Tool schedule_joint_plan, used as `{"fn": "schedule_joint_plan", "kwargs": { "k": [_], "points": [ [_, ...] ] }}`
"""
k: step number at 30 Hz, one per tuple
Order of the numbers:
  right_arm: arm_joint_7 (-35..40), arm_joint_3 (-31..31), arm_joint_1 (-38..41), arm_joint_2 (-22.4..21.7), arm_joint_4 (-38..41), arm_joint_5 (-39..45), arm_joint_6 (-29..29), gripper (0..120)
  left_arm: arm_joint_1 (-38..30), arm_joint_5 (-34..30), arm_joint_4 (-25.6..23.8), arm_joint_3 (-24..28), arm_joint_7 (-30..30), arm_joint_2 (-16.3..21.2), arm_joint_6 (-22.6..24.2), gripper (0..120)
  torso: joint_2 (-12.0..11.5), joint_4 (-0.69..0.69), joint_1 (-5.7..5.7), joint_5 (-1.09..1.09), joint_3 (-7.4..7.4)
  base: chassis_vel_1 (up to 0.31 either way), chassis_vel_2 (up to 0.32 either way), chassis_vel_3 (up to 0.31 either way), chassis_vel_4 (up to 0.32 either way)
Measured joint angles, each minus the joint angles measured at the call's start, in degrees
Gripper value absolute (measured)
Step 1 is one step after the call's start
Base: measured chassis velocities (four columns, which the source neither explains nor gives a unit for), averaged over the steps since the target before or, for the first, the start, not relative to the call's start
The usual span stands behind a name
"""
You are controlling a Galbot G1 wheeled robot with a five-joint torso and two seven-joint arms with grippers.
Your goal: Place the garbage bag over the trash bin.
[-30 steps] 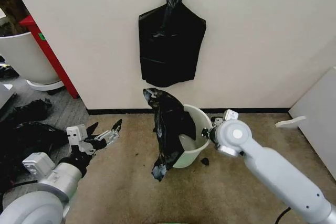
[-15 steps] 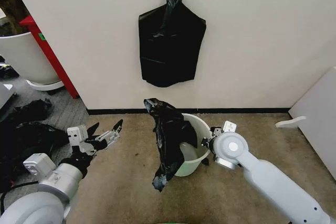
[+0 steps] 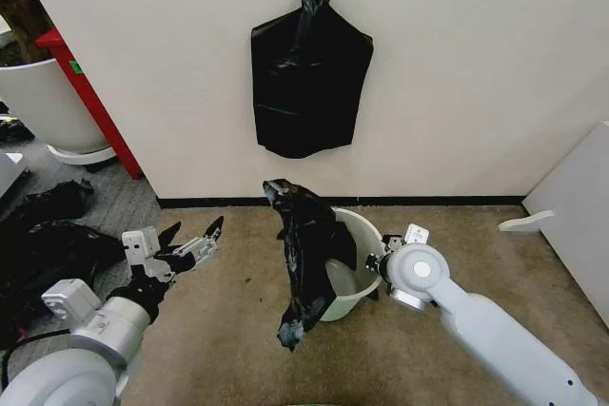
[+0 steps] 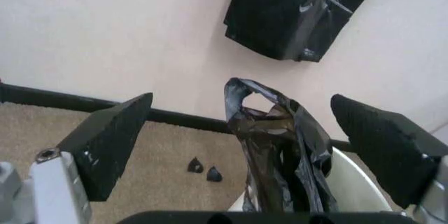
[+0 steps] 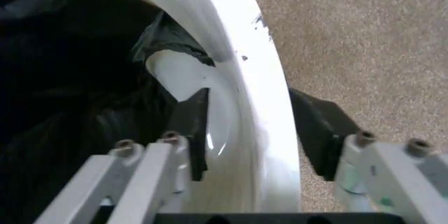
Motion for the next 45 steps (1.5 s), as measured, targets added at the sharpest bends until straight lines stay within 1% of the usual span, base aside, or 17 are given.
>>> {"fn": "schedule_joint_plan", "kwargs": {
  "k": [6, 11, 14, 23, 28, 29, 30, 31, 32, 35, 36, 37, 38, 41, 42, 44, 45],
  "points": [
    [-0.1, 1.4, 0.0, -1.9, 1.7, 1.3, -0.3, 70, 0.0, 0.0, 0.0, 0.0, 0.8, -0.6, 0.0, 100, 0.0, 0.01, 0.0, 0.03, 0.02, 0.0, 0.0, 0.0, 0.0],
    [-0.1, 1.8, 0.1, -3.0, 2.6, 1.7, -0.3, 83, -0.1, 0.1, 0.0, 0.1, 1.0, -0.8, 0.0, 100, 0.0, 0.01, 0.0, 0.03, 0.01, 0.0, 0.0, 0.0, 0.0],
    [-0.1, 2.7, -0.1, -4.2, 4.4, 1.7, -0.5, 97, -0.3, 0.1, 0.0, 0.1, 1.1, -0.8, 0.0, 100, 0.0, 0.02, 0.0, 0.03, 0.01, 0.0, 0.0, 0.0, 0.0],
    [-3.2, 7.3, -4.0, -11.1, 15.4, -2.6, -3.5, 100, -0.5, 0.1, 0.0, 0.0, 1.3, -1.1, -0.2, 100, 0.0, 0.01, 0.01, 0.03, 0.01, 0.0, 0.0, 0.0, 0.0],
    [-19.0, 14.8, -9.9, -15.2, 24.8, -9.1, -7.3, 100, -1.1, -0.1, 1.6, 0.0, 1.0, -1.1, -0.5, 100, 0.0, 0.0, 0.0, 0.03, -0.01, 0.0, 0.0, 0.0, 0.0],
    [-19.6, 14.9, -10.1, -15.3, 25.0, -9.3, -7.3, 100, -1.2, -0.1, 1.9, -0.1, 1.0, -1.0, -0.5, 100, 0.0, 0.0, 0.0, 0.03, -0.01, 0.0, 0.0, 0.0, 0.0],
    [-24.6, 15.2, -11.0, -15.2, 25.9, -12.1, -7.4, 100, -1.8, 0.0, 4.1, -1.2, 1.7, -0.8, -0.5, 100, 0.0, 0.0, 0.0, 0.02, 0.0, 0.0, 0.0, 0.0, 0.0],
    [-24.6, 15.2, -11.0, -15.2, 25.9, -12.1, -7.4, 100, -1.8, 0.0, 4.1, -1.2, 1.7, -0.8, -0.5, 100, 0.0, 0.0, 0.0, 0.02, 0.0, 0.0, 0.0, 0.0, 0.0],
    [-27.5, 14.9, -11.3, -14.8, 26.2, -14.0, -7.4, 100, -2.2, 0.1, 5.6, -2.3, 2.8, -0.5, -0.4, 100, 0.0, 0.0, 0.0, 0.01, 0.0, 0.0, 0.0, 0.0, 0.0],
    [-33.0, 11.1, -10.6, -12.0, 26.2, -19.4, -7.7, 100, -2.7, -1.0, 9.1, -4.9, 4.6, 1.4, -0.1, 100, 0.0, 0.0, 0.0, 0.01, 0.0, 0.0, 0.0, 0.0, 0.0],
    [-33.1, 10.9, -10.5, -11.8, 26.2, -19.5, -7.7, 100, -2.7, -1.0, 9.2, -4.9, 4.6, 1.4, 0.0, 100, 0.0, 0.0, 0.0, 0.0, 0.0, 0.0, 0.0, 0.0, 0.0],
    [-33.6, 7.6, -9.1, -9.8, 26.0, -21.6, -8.0, 100, -2.6, -1.5, 9.5, -5.6, 4.8, 2.2, 0.2, 100, 0.0, 0.0, 0.0, 0.01, 0.0, 0.0, 0.0, 0.0, 0.0],
    [-33.6, 7.6, -9.1, -9.8, 26.0, -21.6, -8.0, 100, -2.6, -1.5, 9.5, -5.6, 4.8, 2.2, 0.2, 100, 0.0, 0.0, 0.0, 0.01, 0.0, 0.0, 0.0, 0.0, 0.0],
    [-33.4, 2.0, -6.5, -6.3, 25.0, -25.4, -8.1, 100, -2.3, -2.3, 9.5, -6.2, 4.9, 2.7, 0.6, 100, 0.0, 0.0, 0.0, 0.0, 0.0, 0.0, 0.0, 0.0, 0.0],
    [-32.8, -1.7, -4.5, -3.5, 23.5, -27.8, -8.1, 100, -1.9, -2.4, 9.3, -6.4, 4.9, 2.8, 0.7, 100, 0.0, 0.01, 0.0, 0.01, 0.01, 0.0, 0.0, 0.0, 0.0],
    [-31.8, -5.0, -2.3, -1.2, 22.0, -29.5, -7.8, 100, -1.6, -2.3, 9.1, -6.4, 4.9, 2.9, 0.8, 100, 0.0, 0.01, 0.0, 0.01, 0.0, 0.0, 0.0, 0.0, 0.0],
    [-31.8, -5.0, -2.3, -1.2, 22.0, -29.5, -7.8, 100, -1.6, -2.3, 9.1, -6.4, 4.9, 2.9, 0.8, 100, 0.0, 0.01, 0.0, 0.01, 0.0, 0.0, 0.0, 0.0, 0.0]
  ]
}}
